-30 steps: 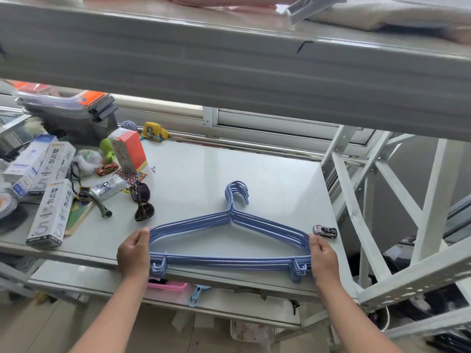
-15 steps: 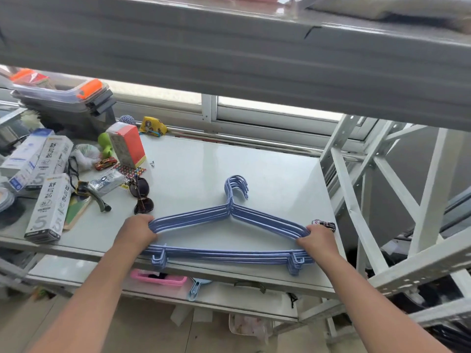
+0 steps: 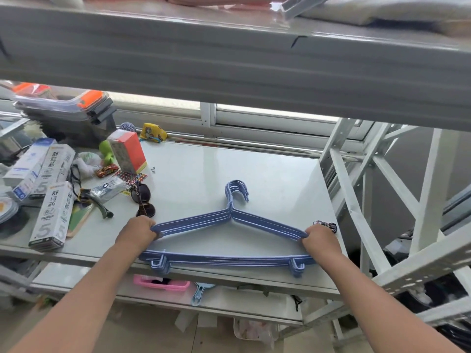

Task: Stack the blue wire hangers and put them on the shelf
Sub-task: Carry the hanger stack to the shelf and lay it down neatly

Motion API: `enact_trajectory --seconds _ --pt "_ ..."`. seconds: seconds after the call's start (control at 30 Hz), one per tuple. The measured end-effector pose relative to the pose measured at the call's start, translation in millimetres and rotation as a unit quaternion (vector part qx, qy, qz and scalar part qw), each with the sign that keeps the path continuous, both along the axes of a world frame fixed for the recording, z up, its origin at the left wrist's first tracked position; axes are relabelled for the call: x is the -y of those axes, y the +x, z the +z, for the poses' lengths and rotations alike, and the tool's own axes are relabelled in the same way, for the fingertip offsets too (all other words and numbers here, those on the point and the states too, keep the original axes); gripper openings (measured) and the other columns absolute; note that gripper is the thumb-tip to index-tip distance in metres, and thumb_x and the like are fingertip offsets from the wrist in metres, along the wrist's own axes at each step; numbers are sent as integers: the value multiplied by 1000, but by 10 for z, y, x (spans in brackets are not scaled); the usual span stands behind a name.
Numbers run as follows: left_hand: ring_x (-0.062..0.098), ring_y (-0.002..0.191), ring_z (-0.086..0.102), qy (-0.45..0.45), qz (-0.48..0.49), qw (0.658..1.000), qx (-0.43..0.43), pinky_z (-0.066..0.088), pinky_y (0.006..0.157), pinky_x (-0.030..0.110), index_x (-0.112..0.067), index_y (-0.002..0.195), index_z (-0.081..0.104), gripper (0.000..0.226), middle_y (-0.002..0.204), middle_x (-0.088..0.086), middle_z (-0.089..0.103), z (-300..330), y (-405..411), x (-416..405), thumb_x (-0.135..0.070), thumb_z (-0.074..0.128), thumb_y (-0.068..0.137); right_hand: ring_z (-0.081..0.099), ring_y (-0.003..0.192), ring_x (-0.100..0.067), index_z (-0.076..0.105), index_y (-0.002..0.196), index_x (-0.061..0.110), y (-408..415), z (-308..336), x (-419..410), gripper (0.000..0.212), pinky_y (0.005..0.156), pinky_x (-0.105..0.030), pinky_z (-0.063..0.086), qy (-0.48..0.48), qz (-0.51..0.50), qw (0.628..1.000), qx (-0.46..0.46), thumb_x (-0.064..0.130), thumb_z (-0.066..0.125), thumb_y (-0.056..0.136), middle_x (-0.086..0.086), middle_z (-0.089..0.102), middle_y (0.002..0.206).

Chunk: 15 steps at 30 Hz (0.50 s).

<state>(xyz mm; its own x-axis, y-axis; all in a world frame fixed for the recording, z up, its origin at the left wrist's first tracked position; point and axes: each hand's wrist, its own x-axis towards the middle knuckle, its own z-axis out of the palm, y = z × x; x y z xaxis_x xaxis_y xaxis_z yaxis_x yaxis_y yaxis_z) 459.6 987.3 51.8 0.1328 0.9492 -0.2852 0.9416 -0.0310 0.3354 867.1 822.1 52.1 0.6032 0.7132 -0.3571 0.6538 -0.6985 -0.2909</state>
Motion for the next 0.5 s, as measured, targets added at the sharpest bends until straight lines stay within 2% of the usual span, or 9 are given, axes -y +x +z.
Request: enact_trajectory --seconds 0.07,0.13,0.23,0.33,0.43,0.5 --pt "23 72 61 -20 -14 1000 -1 44 63 27 -19 56 61 26 65 4 60 83 32 -10 -27 74 78 61 84 -30 60 64 17 27 23 -30 35 56 -25 38 -5 11 1000 -8 6 65 97 -4 58 73" --pt "22 67 61 -20 -27 999 9 45 60 27 -15 57 66 19 62 5 62 126 72 -17 -19 70 75 61 87 -29 74 80 13 35 41 -50 17 69 -28 44 5 19 1000 -8 10 69 96 -5 62 79" --pt "23 58 52 1 -32 999 14 35 51 25 -15 44 53 35 49 2 49 77 93 2 -13 67 76 61 85 -29 83 99 7 25 2 -53 15 73 -29 44 16 30 999 2 9 68 99 -9 67 88" --pt "23 56 48 11 -28 999 21 31 50 26 -15 42 48 41 47 1 45 26 87 3 -12 67 78 60 83 -29 79 92 10 -11 0 -52 16 71 -29 42 15 37 999 18 9 66 100 -10 65 87" --pt "23 64 56 -4 -27 1000 -1 39 58 26 -18 51 58 30 53 1 53 33 95 -35 -18 71 78 61 83 -29 67 81 15 9 -10 -69 19 71 -29 43 0 36 999 23 11 67 100 -8 65 82" --pt "23 72 61 -19 -33 999 -25 46 64 28 -22 59 62 20 61 -1 57 33 123 -38 -20 74 74 62 84 -29 65 78 16 26 -8 -88 20 71 -28 44 -12 35 999 18 14 73 97 -2 60 71"
